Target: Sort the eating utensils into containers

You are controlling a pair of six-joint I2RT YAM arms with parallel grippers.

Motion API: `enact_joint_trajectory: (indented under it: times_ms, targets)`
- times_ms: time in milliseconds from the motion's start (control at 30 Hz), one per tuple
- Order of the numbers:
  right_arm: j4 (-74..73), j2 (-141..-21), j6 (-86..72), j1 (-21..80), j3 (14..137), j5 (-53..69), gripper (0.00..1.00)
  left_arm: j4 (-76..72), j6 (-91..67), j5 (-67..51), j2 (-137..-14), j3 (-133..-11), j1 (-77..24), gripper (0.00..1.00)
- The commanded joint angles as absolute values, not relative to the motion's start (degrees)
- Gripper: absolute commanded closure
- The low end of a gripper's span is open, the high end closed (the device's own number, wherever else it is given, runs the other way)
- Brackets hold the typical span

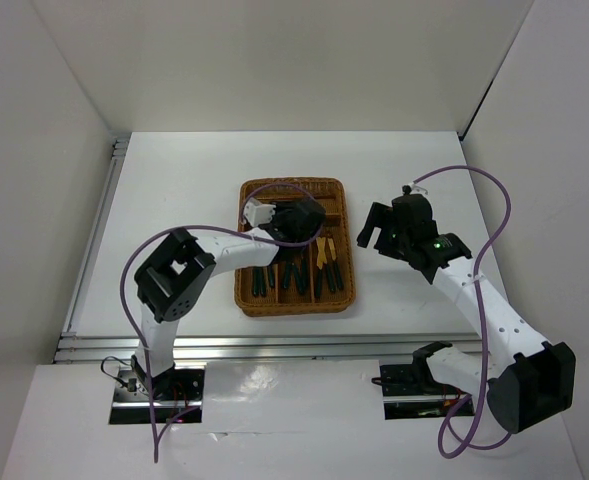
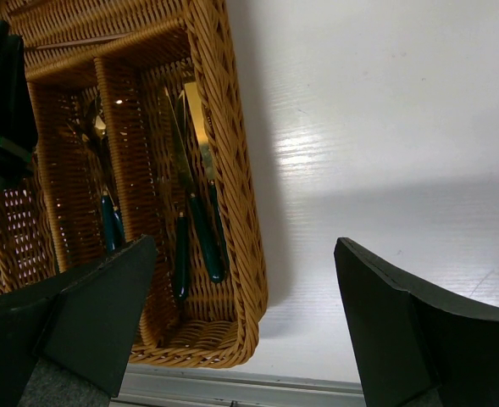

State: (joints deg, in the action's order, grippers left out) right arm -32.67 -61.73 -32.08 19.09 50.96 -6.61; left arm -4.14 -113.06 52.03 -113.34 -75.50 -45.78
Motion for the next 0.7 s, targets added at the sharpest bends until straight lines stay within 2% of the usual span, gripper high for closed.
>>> enact_joint_trajectory:
  times_ms: [0,167,300,367,467,500,600,667]
  targets:
    - [-33.5,-60.8,-31.6,18.7,50.4,-6.6,0.06,-5.4,-143.9,52.7,-114.1,-78.0,-45.8,0.73]
    - [-33.5,-60.3,-31.6,18.7,50.4,-7.2,0.06,-4.5,-144.1,52.7,-115.2,-78.7,-45.8,0.73]
    - [-33.5,-60.3,-31.6,18.7,50.4,-7.2,0.06,-3.2,-141.8,53.4,-112.4,-77.3,-45.2,0.66]
    - [-33.5,-60.3,-31.6,18.7,50.4,-7.2,0.06,-2.5,-139.1,52.4,-110.1,-76.7,-44.6,0.57]
    - [-33.0,-60.3,-31.6,18.7,50.4,-7.2,0.06,-3.1,-131.0,46.9,-106.5,-74.0,-41.5,0.46]
    - [-33.0,-60.3,-31.6,18.7,50.4,-7.2,0.06,-4.3,-123.9,44.1,-103.6,-72.9,-39.7,0.43]
    - [-32.3,-59.6,-31.6,18.7,50.9,-7.9,0.0,-8.2,-111.9,36.1,-98.6,-68.7,-36.2,0.36]
    - [-31.6,-59.1,-31.6,18.7,51.5,-8.4,0.0,-7.8,-99.1,31.3,-93.8,-68.1,-32.2,0.36]
